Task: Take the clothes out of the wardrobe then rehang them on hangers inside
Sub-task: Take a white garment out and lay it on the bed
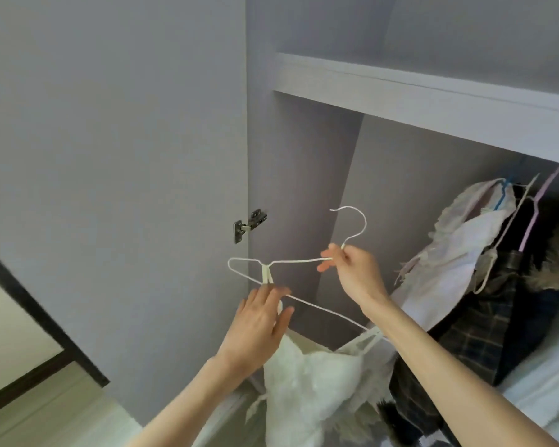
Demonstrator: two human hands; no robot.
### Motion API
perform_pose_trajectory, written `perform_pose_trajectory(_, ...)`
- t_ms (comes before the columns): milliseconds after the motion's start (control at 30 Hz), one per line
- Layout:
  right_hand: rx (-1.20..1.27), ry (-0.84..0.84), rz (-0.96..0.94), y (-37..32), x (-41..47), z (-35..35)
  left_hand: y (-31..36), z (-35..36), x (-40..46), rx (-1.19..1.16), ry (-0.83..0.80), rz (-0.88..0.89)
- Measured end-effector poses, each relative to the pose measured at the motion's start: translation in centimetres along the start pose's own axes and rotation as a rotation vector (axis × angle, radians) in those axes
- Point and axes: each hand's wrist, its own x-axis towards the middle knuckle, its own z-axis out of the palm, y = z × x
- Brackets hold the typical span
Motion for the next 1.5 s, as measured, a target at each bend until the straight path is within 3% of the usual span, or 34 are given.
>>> perform_pose_trajectory(133, 0.01, -0.144, -0.211, -1.7, -0.5, 1.4, -2.6, -3.0, -2.4, 0.145, 0.299, -0.134)
perform_pose_trajectory(333, 0.115, -0.363, -0.452, -6.0, -2.1, 5.8, -4.3, -6.4, -9.3, 0.35, 0.463, -0.291)
perform_pose_trajectory(667, 0.199, -0.727, -0.736, -11.9, -10.8, 14.0, -2.0, -10.9, -22.1, 0.694, 0.879, -0.686)
perform_pose_trajectory(833, 0.193, -0.679, -1.073, -15.1, -16.5, 19.6, -0.7, -15.3, -30.0, 0.849, 1.02, -0.874)
perform_pose_trajectory(967, 0.264, -0.458, -1.295, -17.8, -22.9, 24.0, 1.3, -19.9, -37.4, 0.998, 1.131, -0.994)
perform_pose_trajectory(1067, 0.372, -0.389, -1.393, -20.1, -28.4, 27.2, 3.6, -22.0, -42.7, 1.074, 1.196, -1.122)
perform_pose_trajectory(1267, 0.614, -0.523, -1.486, -24.3, -40.3, 30.3, 9.4, -24.5, -51.0, 1.243, 1.301, -1.32)
perform_pose_trajectory(1500, 0.907, -0.595, -1.542, -30.2, -49.3, 30.3, 15.6, -28.1, -55.0, 1.528, 1.344, -1.477)
